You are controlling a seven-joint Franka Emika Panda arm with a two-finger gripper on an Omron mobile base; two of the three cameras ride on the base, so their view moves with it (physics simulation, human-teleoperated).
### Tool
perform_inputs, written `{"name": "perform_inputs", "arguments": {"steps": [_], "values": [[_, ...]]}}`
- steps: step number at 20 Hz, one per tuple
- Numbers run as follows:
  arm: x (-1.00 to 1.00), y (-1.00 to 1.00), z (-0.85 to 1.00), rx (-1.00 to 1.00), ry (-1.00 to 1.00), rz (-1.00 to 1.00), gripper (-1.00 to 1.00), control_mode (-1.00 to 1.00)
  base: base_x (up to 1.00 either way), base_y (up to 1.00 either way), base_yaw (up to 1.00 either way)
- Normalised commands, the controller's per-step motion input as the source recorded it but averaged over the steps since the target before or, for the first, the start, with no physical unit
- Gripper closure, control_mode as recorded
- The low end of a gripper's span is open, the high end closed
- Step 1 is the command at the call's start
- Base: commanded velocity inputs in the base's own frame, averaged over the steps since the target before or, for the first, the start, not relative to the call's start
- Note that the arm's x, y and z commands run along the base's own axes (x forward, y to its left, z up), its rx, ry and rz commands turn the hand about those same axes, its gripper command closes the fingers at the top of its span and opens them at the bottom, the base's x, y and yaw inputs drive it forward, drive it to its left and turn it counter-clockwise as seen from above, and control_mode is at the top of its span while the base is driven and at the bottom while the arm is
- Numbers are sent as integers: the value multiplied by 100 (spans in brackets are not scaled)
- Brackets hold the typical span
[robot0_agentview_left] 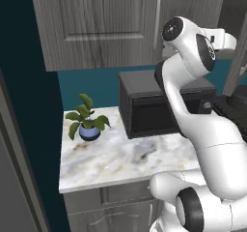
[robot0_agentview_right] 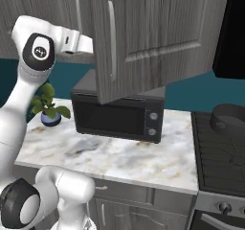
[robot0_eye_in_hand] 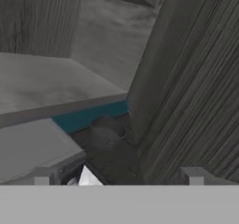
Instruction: Open the cabinet and move the ladle to the pot. Then close the cabinet.
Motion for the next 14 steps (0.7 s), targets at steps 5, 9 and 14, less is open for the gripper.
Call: {"name": "perform_inputs", "arguments": {"steps": [5,9,14], "values": [[-26,-84,-5,-1,0,-14,-100,-100,0,0,0],[-38,-62,-7,-2,0,-12,-100,-100,0,0,0],[-38,-37,-9,-2,-1,-6,-100,-100,0,0,0]]}}
